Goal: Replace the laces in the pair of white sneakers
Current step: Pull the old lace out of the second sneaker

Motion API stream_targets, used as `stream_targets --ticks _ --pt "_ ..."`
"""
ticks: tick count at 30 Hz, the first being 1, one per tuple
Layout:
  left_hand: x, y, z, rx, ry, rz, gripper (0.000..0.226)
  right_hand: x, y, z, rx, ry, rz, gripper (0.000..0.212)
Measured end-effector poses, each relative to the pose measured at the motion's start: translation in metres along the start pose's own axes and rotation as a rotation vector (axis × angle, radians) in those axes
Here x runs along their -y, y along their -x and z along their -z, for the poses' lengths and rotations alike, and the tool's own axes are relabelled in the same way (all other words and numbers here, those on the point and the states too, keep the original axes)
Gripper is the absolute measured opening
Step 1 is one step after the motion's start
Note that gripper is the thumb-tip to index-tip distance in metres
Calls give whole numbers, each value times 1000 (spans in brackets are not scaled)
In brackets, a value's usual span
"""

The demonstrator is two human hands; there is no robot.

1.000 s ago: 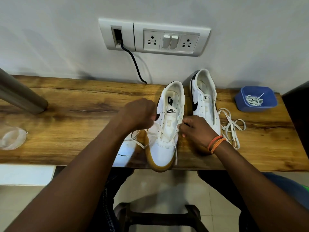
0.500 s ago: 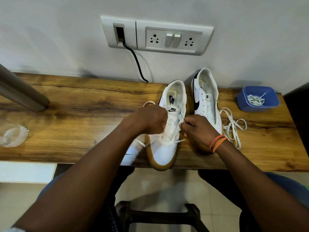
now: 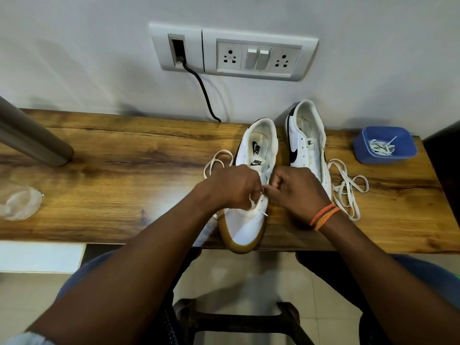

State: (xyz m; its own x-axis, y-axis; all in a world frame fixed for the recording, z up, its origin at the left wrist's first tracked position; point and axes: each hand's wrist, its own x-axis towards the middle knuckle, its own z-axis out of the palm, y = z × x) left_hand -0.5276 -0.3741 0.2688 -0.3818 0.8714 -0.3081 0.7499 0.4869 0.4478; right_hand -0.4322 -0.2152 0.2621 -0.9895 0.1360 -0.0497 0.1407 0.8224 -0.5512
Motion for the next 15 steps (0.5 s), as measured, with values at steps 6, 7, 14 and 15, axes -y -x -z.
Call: stream_targets --ticks 6,7,14,15 --pt "0 -3 -3 1 64 28 11 1 6 4 256 20 228 48" --pt "-1 -3 -3 0 83 25 10 -1 6 5 260 34 229 52" --pt "-2 -2 -6 -17 34 64 8 1 6 1 241 58 142 62" --pt "-4 -2 -6 -24 13 68 9 1 7 0 240 69 142 61"
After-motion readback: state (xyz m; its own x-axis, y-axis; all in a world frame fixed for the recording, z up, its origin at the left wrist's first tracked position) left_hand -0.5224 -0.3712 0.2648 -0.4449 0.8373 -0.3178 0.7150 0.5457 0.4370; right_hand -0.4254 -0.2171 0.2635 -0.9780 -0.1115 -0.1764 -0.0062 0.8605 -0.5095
